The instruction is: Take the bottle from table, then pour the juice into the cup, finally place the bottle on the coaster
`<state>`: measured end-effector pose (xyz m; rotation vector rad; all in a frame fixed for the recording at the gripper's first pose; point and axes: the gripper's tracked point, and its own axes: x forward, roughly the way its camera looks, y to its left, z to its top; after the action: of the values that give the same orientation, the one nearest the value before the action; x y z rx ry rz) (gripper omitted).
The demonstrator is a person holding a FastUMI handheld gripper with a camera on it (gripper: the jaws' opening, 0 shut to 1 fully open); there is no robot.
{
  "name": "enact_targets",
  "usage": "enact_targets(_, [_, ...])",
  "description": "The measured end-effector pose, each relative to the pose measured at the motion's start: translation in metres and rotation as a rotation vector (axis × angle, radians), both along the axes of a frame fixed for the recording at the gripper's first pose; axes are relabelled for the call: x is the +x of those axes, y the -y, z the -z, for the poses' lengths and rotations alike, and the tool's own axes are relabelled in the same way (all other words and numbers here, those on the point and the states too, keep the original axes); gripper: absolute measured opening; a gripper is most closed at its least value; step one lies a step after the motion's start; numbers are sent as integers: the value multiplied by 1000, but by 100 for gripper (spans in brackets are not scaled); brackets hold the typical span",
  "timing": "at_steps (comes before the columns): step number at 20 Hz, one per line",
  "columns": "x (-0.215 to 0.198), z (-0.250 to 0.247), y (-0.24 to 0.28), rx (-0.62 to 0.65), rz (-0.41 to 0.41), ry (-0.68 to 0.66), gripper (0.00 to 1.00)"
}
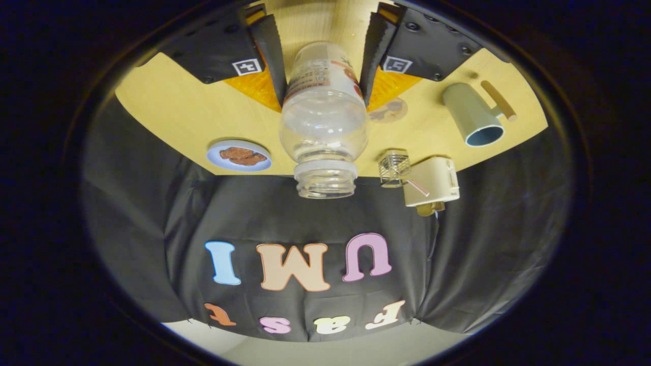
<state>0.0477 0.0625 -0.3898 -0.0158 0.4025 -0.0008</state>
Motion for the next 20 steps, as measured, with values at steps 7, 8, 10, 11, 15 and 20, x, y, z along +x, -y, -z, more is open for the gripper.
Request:
enact_targets(7, [4,-12,-5,-156,-21,14,71])
enact_targets(8, [5,-16,-7,-184,-24,20,71])
enact_targets(10, [8,-25,-10,-257,-38,31,71])
enact_targets(11, [10,-30,-12,-288,-47,37,71])
enact_targets(15, [17,-44,-27,-429,-97,55,71])
enact_targets(20, [26,-60,-49,-562,-150,91,71])
